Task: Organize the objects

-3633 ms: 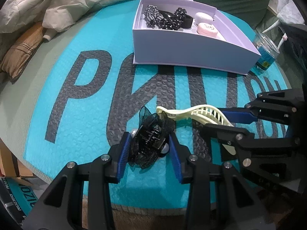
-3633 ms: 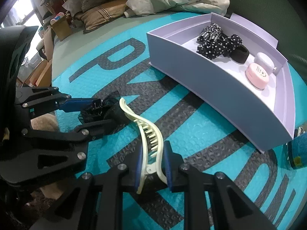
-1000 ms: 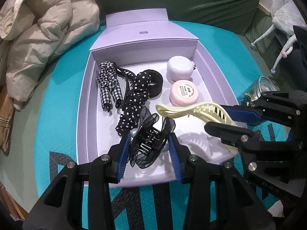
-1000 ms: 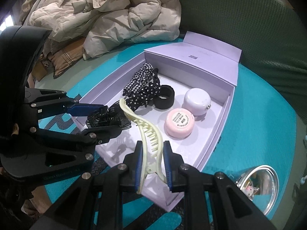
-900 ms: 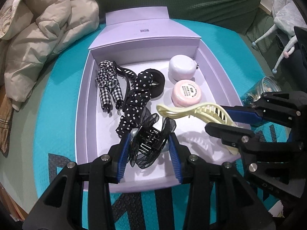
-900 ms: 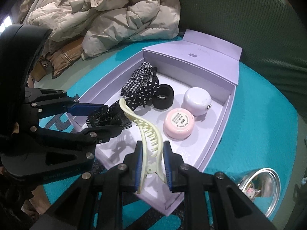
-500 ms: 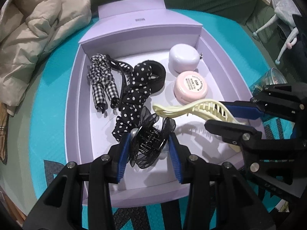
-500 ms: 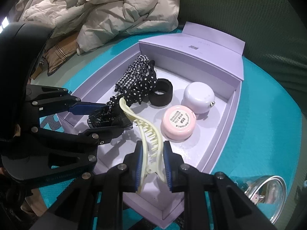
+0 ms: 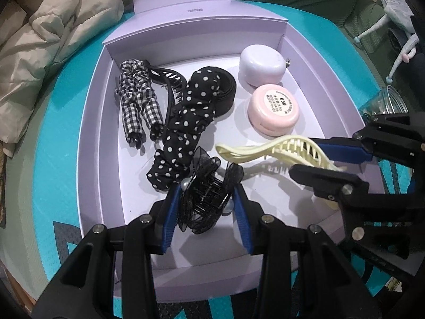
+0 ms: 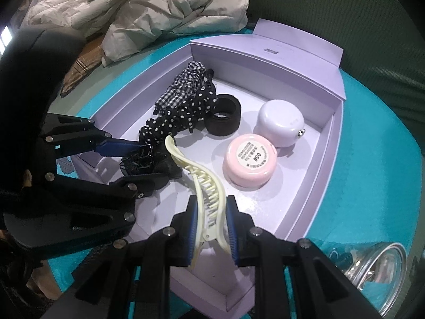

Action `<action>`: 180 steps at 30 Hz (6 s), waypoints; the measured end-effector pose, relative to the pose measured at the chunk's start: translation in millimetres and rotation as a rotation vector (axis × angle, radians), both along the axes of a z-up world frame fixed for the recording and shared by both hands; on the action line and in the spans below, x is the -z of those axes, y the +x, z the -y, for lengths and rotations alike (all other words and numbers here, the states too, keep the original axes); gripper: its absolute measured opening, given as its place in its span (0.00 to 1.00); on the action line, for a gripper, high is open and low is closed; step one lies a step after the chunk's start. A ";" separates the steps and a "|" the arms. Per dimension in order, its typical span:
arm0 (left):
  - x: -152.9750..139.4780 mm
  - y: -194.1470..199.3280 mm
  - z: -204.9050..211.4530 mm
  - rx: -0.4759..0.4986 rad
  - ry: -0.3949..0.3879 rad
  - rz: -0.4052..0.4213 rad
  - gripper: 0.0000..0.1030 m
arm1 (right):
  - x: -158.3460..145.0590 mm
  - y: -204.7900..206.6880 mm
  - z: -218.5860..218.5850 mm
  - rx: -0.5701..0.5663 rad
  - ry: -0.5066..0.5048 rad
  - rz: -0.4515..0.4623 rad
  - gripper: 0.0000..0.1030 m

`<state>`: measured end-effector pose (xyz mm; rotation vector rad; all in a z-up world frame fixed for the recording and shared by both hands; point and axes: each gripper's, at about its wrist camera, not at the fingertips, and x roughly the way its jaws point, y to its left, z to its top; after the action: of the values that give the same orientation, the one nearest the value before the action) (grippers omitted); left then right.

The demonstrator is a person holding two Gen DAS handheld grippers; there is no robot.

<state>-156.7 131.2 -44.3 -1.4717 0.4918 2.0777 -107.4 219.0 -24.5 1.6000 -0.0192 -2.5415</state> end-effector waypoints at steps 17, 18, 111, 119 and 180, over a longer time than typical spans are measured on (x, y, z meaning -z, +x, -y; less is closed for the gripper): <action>0.4 -20.6 1.1 -0.007 0.018 -0.025 0.37 | 7.9 -23.3 -0.8 0.004 -0.003 0.025 0.19; 0.5 -22.2 0.9 -0.009 0.021 -0.024 0.37 | 7.8 -24.7 -1.5 0.005 -0.006 0.026 0.19; -96.6 51.3 66.0 -0.309 0.148 -0.246 0.73 | -94.7 63.0 1.2 0.338 0.084 -0.233 0.63; -112.2 85.1 76.7 -0.310 0.131 -0.274 0.74 | -107.7 95.5 15.2 0.327 0.081 -0.246 0.63; -96.8 182.0 114.7 -0.369 0.140 -0.244 0.74 | -104.6 191.8 53.2 0.311 0.086 -0.270 0.68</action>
<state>25.3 16.5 52.4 -1.3107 0.1647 2.5415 84.4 165.8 80.1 1.3581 -0.1438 -3.0162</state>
